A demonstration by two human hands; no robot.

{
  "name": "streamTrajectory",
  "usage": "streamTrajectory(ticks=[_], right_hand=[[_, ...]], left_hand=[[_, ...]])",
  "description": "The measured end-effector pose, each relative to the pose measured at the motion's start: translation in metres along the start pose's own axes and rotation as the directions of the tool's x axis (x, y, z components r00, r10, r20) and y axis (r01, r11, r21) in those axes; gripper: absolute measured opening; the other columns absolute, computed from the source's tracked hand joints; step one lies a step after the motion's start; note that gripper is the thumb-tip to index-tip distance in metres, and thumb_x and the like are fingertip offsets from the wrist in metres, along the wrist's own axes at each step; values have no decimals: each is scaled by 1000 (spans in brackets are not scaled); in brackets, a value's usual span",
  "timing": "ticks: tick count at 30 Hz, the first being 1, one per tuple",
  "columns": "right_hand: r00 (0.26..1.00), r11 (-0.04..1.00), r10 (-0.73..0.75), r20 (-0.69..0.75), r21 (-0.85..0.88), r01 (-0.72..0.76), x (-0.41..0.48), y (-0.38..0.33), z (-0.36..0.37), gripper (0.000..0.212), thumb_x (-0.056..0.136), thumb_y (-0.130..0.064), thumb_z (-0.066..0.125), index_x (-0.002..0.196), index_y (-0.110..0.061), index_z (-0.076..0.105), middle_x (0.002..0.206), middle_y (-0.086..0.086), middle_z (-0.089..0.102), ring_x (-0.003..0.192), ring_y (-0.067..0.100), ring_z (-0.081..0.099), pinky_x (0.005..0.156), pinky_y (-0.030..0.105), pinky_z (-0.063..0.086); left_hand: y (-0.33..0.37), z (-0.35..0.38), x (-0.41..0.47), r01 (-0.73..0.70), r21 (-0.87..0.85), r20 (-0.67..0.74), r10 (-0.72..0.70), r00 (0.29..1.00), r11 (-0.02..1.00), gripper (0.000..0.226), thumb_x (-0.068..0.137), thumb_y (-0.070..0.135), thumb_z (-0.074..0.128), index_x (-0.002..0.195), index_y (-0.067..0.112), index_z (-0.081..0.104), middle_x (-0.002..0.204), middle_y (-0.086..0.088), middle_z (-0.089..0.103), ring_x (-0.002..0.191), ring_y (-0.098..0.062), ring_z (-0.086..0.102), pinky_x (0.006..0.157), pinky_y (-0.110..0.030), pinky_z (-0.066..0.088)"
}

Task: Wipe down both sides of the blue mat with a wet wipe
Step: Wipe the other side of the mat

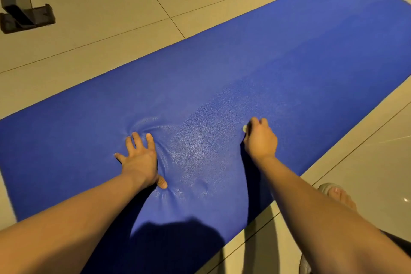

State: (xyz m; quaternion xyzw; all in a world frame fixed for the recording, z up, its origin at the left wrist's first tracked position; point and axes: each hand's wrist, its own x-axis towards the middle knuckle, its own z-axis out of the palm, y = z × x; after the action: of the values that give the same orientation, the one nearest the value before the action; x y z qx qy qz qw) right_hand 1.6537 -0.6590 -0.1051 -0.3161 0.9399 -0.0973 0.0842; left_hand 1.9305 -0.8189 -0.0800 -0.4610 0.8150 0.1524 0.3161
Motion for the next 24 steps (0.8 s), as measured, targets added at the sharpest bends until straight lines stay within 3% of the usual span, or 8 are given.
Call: streamTrajectory(ticks=[2,5,10,14,16,19,24], right_hand=[[996,996,89,-19,33,-88,5,0,2,16,101,-22,51,98,-8,56,103,15,57,80,38,58,60,36,36],[997,993,65,-44,97,-60,-25,-31,15,19,103,-22,48,97,-7,58,99,15,59,80,38,59,60,37,36],[983,963,-181,19,205,174,-103,-82,26,10,92,-20,60,84,-13,59,82,9,60,63,32,61,50,33,39],[892,894,-440,107,148,423,-113,-75,28,9,83,-18,68,88,-19,60,79,2,58,61,28,61,48,29,30],[914,918,-392,101,110,382,-92,-58,22,9,86,-15,65,92,-21,62,86,3,62,72,29,65,53,30,34],[986,983,-168,19,74,166,-47,-19,8,8,91,-15,58,96,-18,63,98,6,62,82,33,64,61,35,42],[996,994,84,-25,79,-81,-15,3,0,8,97,-15,54,96,-10,60,99,12,59,83,37,60,61,34,32]], left_hand=[[0,0,1,1,2,1,-1,1000,1000,169,40,68,93,156,11,-16,159,-25,-20,149,-46,-11,109,-75,24],[0,0,1,3,5,0,-3,1000,1000,170,39,69,92,156,11,-17,159,-25,-20,149,-46,-12,109,-75,24],[0,0,1,3,3,-10,-3,1000,1000,172,36,70,92,156,12,-18,158,-25,-20,149,-45,-11,109,-74,25],[-2,1,2,-6,-5,-21,6,1000,1000,174,34,71,91,156,13,-18,159,-24,-19,149,-44,-11,109,-73,26],[-2,0,2,-6,-7,-26,6,1000,1000,174,34,71,91,156,14,-18,159,-24,-20,149,-44,-12,110,-73,25],[-2,-1,1,2,-12,-21,-2,1000,1000,174,34,71,92,156,15,-19,160,-23,-20,150,-44,-12,111,-73,25],[-2,0,0,4,-21,-28,-5,1000,1000,174,33,71,92,157,17,-18,161,-21,-19,150,-43,-12,112,-73,23]])
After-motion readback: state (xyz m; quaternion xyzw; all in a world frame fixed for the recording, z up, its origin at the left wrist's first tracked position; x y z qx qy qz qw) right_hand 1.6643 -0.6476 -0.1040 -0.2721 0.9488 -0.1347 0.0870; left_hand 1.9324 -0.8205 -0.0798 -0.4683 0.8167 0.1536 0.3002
